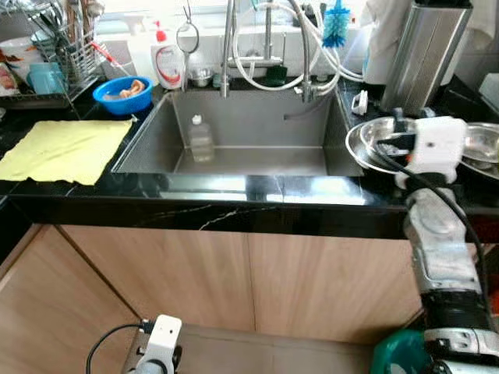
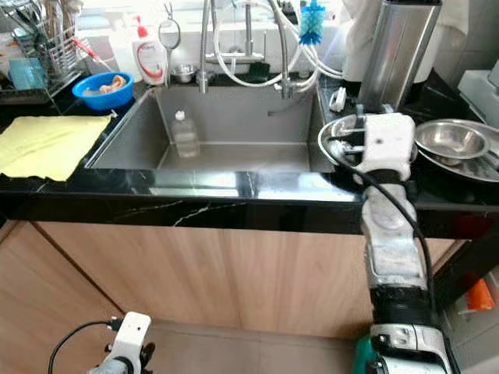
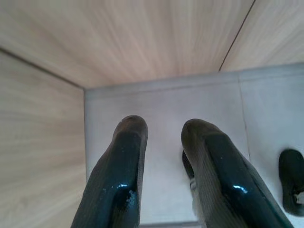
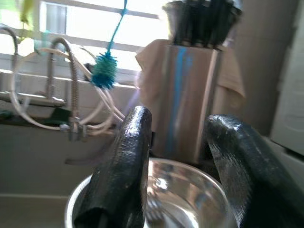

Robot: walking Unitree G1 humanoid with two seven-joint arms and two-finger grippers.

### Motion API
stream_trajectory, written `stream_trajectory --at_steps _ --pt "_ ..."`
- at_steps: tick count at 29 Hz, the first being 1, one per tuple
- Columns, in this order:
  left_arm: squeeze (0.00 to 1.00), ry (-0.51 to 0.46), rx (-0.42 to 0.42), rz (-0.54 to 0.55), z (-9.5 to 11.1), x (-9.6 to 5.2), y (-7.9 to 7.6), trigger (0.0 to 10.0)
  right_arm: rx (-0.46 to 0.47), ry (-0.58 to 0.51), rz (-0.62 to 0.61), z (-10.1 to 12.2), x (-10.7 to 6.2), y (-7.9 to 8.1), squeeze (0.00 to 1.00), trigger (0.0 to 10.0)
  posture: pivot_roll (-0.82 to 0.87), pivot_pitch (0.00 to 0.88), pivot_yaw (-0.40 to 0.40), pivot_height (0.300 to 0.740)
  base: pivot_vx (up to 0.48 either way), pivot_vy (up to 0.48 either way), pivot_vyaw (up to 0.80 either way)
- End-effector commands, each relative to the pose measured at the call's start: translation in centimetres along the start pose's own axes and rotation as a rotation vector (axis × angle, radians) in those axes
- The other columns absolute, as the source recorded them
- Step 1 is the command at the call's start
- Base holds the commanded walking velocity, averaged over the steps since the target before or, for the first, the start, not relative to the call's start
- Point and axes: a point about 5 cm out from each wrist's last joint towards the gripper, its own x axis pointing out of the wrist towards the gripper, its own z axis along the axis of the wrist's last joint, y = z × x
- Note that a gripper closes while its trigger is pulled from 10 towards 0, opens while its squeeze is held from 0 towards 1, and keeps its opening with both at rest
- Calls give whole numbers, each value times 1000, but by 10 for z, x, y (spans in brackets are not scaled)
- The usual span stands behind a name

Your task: Kitchen organization

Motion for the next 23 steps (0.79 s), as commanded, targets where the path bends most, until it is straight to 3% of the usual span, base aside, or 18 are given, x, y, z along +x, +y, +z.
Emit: stream_trajectory --at_steps 1,6,8,9,18,23 --pt "0 -1 -2 13 2 1 3 10000 14 -12 -13 5 -2 -3 1000 10000 -83 0 84 740 0 0 0" --pt "0 -4 2 9 4 1 3 10000 53 -15 -11 8 -7 -4 1000 10000 -84 0 88 740 0 0 0" --pt "0 15 7 9 0 0 5 10000 24 -26 -1 9 -9 -2 1000 10000 -84 0 88 740 0 0 0" --pt "0 17 4 10 -1 0 5 10000 55 -27 -16 9 -10 -3 0 10000 -84 0 88 740 0 0 0" --pt "0 26 3 6 -3 0 4 10000 129 75 -125 -5 -22 -6 0 10000 -81 0 80 740 0 0 0" --pt "0 22 1 12 -2 0 6 10000 161 123 -87 -15 -23 0 0 10000 -72 0 76 740 0 0 0"
